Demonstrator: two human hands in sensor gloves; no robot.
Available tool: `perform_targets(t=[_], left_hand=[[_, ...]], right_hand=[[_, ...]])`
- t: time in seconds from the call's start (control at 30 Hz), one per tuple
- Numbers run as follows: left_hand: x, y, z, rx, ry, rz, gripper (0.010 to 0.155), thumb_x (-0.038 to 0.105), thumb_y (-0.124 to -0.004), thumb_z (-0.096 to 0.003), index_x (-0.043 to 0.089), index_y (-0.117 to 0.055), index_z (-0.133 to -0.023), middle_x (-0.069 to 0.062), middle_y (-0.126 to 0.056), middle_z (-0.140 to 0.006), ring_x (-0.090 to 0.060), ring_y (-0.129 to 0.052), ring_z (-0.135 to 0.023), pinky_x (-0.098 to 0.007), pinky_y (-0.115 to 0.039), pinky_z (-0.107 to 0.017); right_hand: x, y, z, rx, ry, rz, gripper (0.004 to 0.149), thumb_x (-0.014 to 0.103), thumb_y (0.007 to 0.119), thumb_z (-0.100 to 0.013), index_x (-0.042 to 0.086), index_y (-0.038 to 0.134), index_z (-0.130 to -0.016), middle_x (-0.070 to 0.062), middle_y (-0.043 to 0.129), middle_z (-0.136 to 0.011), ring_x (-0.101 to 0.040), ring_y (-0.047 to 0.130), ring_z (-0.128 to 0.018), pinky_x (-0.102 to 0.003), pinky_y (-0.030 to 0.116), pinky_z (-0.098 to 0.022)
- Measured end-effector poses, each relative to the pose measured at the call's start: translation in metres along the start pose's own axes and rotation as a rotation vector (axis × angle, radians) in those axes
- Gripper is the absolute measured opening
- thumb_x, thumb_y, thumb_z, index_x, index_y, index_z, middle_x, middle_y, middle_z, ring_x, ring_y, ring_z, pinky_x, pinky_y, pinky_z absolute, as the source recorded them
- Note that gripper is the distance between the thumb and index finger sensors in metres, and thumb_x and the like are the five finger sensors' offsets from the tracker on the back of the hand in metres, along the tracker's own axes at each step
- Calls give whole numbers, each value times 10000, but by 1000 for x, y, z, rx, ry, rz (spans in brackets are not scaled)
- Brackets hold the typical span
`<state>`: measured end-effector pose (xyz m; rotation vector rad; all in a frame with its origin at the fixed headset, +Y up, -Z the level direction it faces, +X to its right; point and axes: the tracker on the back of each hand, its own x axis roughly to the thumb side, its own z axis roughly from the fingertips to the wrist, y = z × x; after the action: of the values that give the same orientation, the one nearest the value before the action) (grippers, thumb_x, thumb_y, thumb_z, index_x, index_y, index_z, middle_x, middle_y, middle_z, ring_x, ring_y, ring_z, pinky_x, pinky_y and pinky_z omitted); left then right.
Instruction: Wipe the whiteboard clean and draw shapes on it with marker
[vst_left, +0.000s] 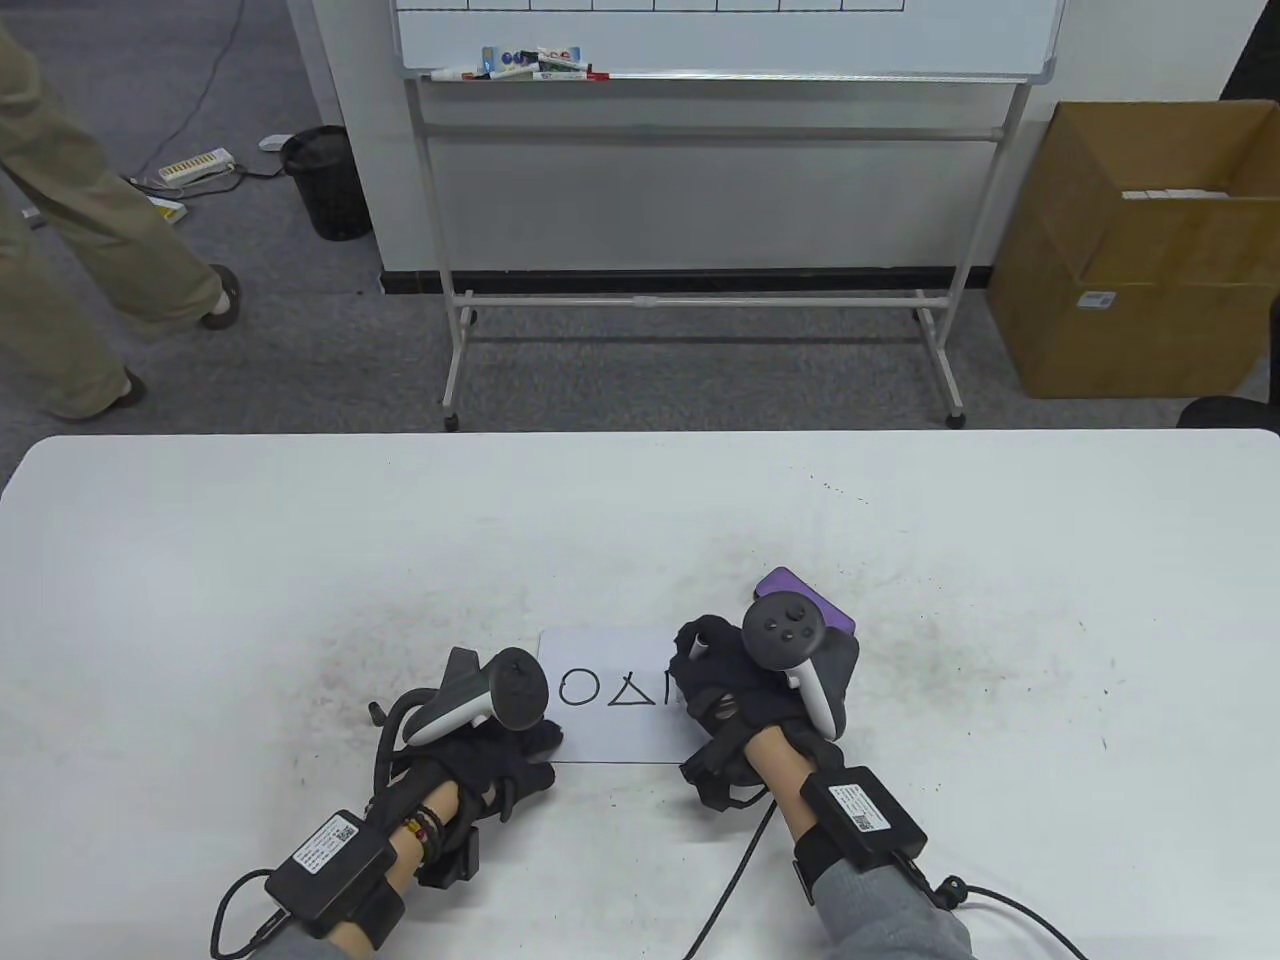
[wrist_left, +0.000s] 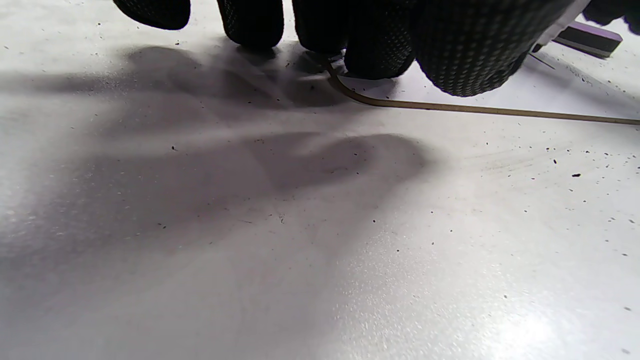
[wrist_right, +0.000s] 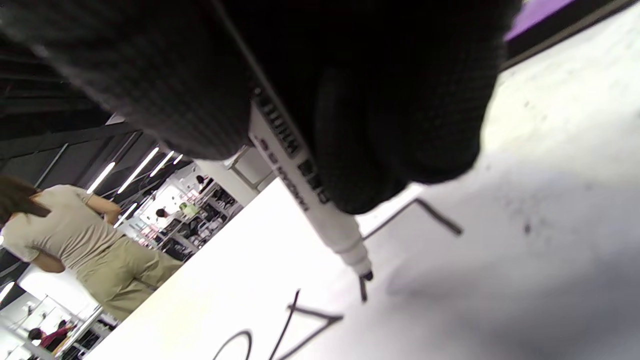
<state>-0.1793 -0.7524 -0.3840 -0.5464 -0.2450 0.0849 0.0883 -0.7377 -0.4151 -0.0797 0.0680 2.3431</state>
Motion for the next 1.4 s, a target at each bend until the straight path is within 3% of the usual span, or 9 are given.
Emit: perform_targets(t=[0.2, 0.63, 1.07, 1.23, 1.4], left_hand=[[0, 0, 0, 0, -2, 0, 618, 508, -745, -420, 353, -646, -1010, 70, -478, -1193, -309, -487, -1132, -648, -473, -783], [0, 0, 0, 0, -1, -3, 616, 505, -746, -420, 353, -647, -1008, 71, -477, -1194, -308, -489, -1132, -647, -473, -784], [0, -1, 0, 9, -1, -5, 611, 507, -741, -421, 356, -647, -1006, 70, -479, -1193, -306, -493, -1130, -645, -478, -782], [1, -3, 1, 21, 0, 10, 630, 517, -738, -415, 340, -642, -1012, 54, -474, -1193, -317, -485, -1129, -643, -486, -780], [2, -2, 3, 113, -14, -3, 634, 522, -738, -401, 327, -678, -1002, 28, -555, -1176, -322, -587, -1098, -636, -535, -765]], right_hand=[[2, 8, -1, 7, 16, 22, 466, 369, 943, -354, 229, 888, -796, -92, 947, -779, -289, 1124, -529, -346, 975, -365], [-20, -15, 1, -39, 93, 17, 473, 372, 946, -349, 215, 893, -792, -95, 952, -768, -279, 1127, -520, -348, 975, -354], [-28, -20, 2, -34, 104, -26, 474, 373, 944, -353, 219, 888, -798, -96, 951, -772, -293, 1124, -520, -348, 974, -360], [-29, -32, 14, -69, 63, -119, 473, 371, 941, -354, 218, 881, -797, -92, 941, -775, -293, 1110, -518, -351, 958, -366], [-22, -45, 38, -69, 16, -142, 469, 376, 934, -364, 224, 876, -804, -86, 936, -784, -285, 1107, -531, -345, 960, -368]])
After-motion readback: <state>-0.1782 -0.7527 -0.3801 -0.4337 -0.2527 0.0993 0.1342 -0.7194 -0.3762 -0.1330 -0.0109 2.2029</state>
